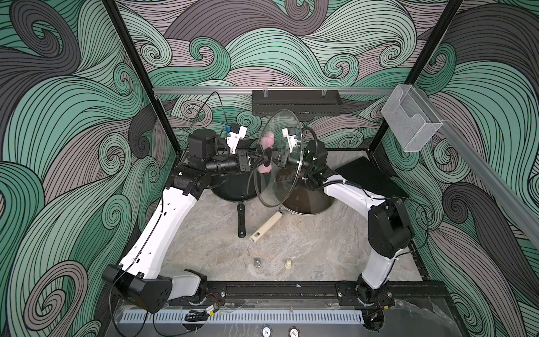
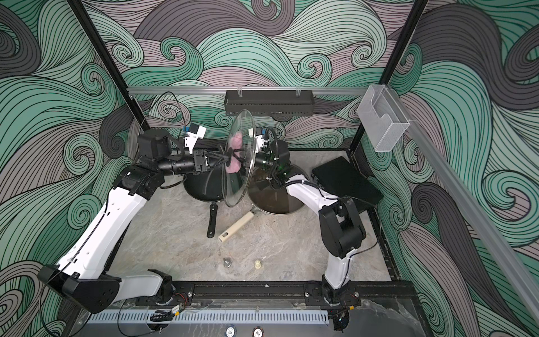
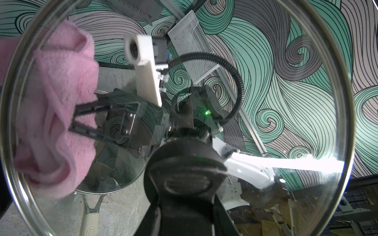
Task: Wipe the pot lid with a cloth
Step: Wipe the pot lid.
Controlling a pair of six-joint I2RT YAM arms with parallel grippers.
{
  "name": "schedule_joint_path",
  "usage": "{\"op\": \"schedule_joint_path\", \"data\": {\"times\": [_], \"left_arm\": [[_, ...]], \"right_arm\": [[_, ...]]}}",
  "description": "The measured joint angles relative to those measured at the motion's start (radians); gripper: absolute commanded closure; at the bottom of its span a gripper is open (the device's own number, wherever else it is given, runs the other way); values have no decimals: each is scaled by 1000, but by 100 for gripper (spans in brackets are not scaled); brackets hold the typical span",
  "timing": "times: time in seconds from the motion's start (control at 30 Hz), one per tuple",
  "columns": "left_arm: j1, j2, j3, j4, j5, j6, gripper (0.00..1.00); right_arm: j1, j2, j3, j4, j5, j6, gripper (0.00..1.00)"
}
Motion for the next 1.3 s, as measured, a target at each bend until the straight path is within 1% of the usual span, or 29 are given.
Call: {"op": "schedule_joint_path", "data": {"times": [0.17, 0.33, 0.47, 0.57, 0.77, 1.0, 1.2, 1.3], "left_arm": [[0, 29, 31, 8, -60, 2, 100], [0, 69, 35, -6, -130, 20, 100], [2, 76, 29, -25, -171, 36, 100], [2, 72, 18, -34, -183, 50, 100], [4, 38, -42, -52, -192, 71, 100], [5, -16, -94, -93, -179, 82, 100], [5, -50, -110, -99, -118, 81, 100], [5, -66, -120, -96, -83, 77, 100]], "right_arm": [[40, -69, -105, 26, -9, 26, 100], [70, -204, -212, 41, -8, 36, 100], [69, -323, -286, 31, 13, 29, 100], [69, -400, -311, -23, 47, -6, 100], [64, -492, -312, -150, 97, -95, 100], [35, -498, -269, -197, 111, -153, 100], [3, -419, -162, -172, 113, -161, 100], [-3, -349, -113, -142, 108, -156, 100]]}}
